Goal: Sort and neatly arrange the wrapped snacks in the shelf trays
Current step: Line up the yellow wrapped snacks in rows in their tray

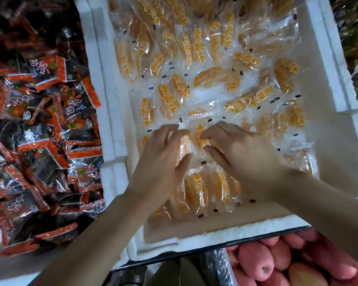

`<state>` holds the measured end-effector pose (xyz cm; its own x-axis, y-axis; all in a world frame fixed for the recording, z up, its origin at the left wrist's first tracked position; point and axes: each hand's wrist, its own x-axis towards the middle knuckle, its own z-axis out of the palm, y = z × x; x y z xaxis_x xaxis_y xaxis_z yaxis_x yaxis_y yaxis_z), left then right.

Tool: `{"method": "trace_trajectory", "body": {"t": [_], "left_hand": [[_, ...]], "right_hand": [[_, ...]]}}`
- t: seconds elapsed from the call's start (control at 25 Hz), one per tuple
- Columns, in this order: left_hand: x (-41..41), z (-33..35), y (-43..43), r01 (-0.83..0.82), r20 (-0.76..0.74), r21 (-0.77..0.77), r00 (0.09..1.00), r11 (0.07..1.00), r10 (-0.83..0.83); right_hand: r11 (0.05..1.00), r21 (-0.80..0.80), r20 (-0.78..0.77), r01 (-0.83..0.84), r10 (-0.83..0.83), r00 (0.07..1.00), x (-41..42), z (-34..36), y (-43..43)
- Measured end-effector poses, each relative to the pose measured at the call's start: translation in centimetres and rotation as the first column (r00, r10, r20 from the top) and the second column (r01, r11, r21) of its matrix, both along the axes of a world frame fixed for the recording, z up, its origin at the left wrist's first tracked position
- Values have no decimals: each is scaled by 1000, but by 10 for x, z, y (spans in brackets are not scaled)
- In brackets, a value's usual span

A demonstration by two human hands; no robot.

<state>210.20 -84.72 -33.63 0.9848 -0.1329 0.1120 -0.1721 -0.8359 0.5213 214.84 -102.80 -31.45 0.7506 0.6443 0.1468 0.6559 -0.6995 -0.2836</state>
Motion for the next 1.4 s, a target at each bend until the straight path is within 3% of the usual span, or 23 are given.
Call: {"method": "trace_trajectory", "body": {"t": [0.12,0.24,0.32,0.44,0.52,0.6,0.64,0.68,0.72,0.8,0.88,0.96,1.08,1.16,1.28,1.4], "left_hand": [[49,10,0,-227,-82,-113,972,967,219],[83,12,-7,-502,-320,-215,847,838,426],[92,5,-9,-546,-320,-136,814,827,485],[102,0,-8,-537,-312,-110,818,837,484],[101,6,-7,-511,-315,-106,831,853,458],[92,17,-9,-521,-285,-185,840,833,462],[83,25,-12,-531,-273,-246,840,811,468],[71,33,-16,-533,-288,-302,841,790,458],[59,39,-23,-525,-330,-360,845,771,421],[32,47,-39,-488,-446,-461,850,741,282],[10,46,-57,-432,-516,-502,845,750,142],[-5,32,-71,-344,-518,-491,854,800,49],[-9,11,-84,-163,-458,-369,889,915,-26],[-8,3,-87,4,-342,-207,937,978,-76],[-8,-3,-87,159,-230,-5,960,987,-156],[-10,-9,-83,237,-176,70,959,969,-221]], "right_hand": [[993,-6,82,115,-114,990,53,-1,14],[947,-219,56,234,-227,972,100,-8,25],[898,-375,72,231,-221,973,117,-15,31],[808,-535,221,247,-148,964,123,-15,34],[832,-465,321,303,-161,933,120,-5,34],[935,-214,316,281,-206,926,106,4,28],[969,-2,229,248,-241,943,93,7,20],[958,112,62,263,-271,961,75,15,12],[945,159,-106,287,-273,956,57,19,1],[934,198,-291,298,-235,928,22,19,-24],[913,144,-388,383,-304,870,-9,7,-44],[911,-4,-333,412,-390,858,-34,-7,-55],[900,-116,-385,421,-431,816,-51,-18,-67],[883,-95,-453,460,-450,770,-47,-19,-72],[891,-119,-400,439,-448,800,-40,-13,-66],[915,-145,-378,376,-402,834,-31,-14,-65]]}}
